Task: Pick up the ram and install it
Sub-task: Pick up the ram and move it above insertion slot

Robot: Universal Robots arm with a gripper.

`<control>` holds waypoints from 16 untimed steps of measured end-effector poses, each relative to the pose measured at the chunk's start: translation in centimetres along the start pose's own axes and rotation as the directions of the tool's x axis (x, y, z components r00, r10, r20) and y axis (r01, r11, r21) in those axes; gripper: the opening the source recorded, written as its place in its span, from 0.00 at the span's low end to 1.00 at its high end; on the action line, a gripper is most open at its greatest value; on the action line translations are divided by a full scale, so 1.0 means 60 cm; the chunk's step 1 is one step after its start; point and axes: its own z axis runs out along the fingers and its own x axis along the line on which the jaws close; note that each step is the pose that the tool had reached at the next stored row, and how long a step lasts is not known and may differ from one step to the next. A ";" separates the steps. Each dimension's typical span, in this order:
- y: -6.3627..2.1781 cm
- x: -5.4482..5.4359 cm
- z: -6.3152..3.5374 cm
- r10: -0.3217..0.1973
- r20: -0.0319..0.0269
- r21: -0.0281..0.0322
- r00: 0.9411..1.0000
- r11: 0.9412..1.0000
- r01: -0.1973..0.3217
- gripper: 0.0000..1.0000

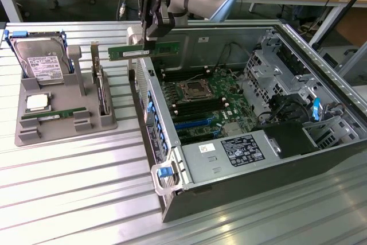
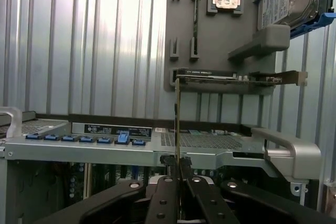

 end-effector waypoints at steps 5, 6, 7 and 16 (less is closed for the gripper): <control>-0.014 0.001 -0.001 0.000 0.000 0.000 1.000 1.000 0.000 0.13; -0.016 0.001 -0.001 0.000 0.000 0.000 1.000 1.000 0.000 0.13; -0.018 0.001 -0.001 0.000 0.000 0.000 1.000 1.000 0.000 0.13; -0.035 0.002 -0.002 0.000 0.000 0.000 1.000 1.000 0.000 0.13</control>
